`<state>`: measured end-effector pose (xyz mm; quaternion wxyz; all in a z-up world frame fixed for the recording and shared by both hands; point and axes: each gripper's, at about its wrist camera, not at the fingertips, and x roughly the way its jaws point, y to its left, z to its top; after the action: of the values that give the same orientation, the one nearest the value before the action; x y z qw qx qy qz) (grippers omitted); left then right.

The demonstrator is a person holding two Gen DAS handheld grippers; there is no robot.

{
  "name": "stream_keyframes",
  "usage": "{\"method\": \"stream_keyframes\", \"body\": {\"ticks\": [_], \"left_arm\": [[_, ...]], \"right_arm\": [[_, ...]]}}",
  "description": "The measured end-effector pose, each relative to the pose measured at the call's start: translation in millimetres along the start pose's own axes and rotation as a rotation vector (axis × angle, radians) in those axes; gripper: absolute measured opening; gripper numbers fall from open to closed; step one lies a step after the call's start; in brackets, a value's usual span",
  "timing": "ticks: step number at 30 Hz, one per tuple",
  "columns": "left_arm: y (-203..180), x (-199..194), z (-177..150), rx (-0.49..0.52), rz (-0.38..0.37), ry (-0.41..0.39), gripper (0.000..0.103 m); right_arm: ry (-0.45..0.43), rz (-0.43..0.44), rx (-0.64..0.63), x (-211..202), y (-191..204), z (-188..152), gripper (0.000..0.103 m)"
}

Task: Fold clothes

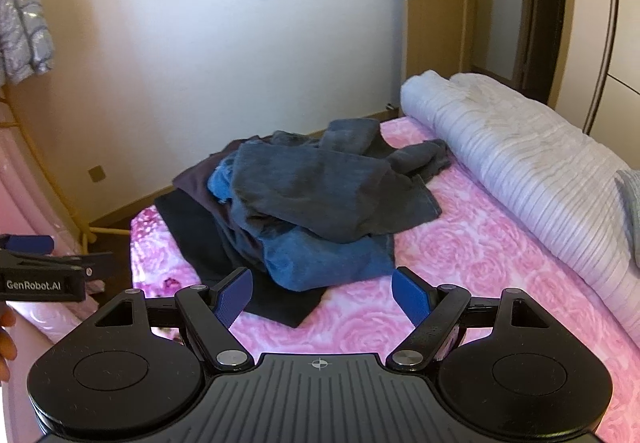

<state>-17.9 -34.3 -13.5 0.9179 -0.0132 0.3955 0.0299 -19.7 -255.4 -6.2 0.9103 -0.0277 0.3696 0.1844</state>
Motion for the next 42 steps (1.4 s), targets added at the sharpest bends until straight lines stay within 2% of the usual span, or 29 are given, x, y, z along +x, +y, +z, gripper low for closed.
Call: {"method": "stream_keyframes", "body": {"ticks": [5, 7, 11, 14, 19, 24, 31, 34, 35, 36, 37, 39, 42], "left_arm": [[5, 51, 24, 0.072, -0.049, 0.027, 0.101], [6, 77, 37, 0.135, -0.085, 0.034, 0.101], [3, 131, 57, 0.316, -0.131, 0.040, 0.100], [1, 169, 66, 0.506, -0.172, 0.015, 0.100], [8, 229, 66, 0.839, -0.221, -0.053, 0.098], [21, 278, 64, 1.157, -0.282, -0.168, 0.098], [30, 317, 70, 1.455, -0.432, -0.268, 0.095], [30, 323, 74, 1.520, -0.481, -0.297, 0.093], [30, 323, 76, 1.526, -0.494, -0.298, 0.093], [30, 323, 79, 1.526, -0.507, -0.297, 0.093], [29, 323, 81, 1.523, -0.515, -0.294, 0.094], [27, 323, 84, 1.522, -0.521, -0.296, 0.094], [21, 318, 87, 1.535, -0.528, -0.326, 0.095]], "right_arm": [[0.033, -0.048, 0.015, 37, -2, 14, 0.080], [0.056, -0.068, 0.022, 57, -3, 21, 0.080], [0.100, -0.093, -0.028, 105, 1, 37, 0.080], [0.126, -0.090, -0.079, 143, 6, 51, 0.080], [0.164, -0.023, -0.268, 203, 30, 61, 0.080], [0.192, 0.046, -0.474, 262, 70, 57, 0.080], [0.174, 0.104, -0.760, 323, 126, 35, 0.080], [0.182, 0.107, -0.840, 345, 140, 24, 0.080], [0.186, 0.102, -0.850, 352, 141, 23, 0.075], [0.191, 0.089, -0.849, 357, 142, 24, 0.063], [0.198, 0.073, -0.844, 363, 142, 25, 0.037], [0.198, 0.075, -0.793, 360, 137, 34, 0.019], [0.172, 0.076, -0.707, 341, 122, 51, 0.014]]}}
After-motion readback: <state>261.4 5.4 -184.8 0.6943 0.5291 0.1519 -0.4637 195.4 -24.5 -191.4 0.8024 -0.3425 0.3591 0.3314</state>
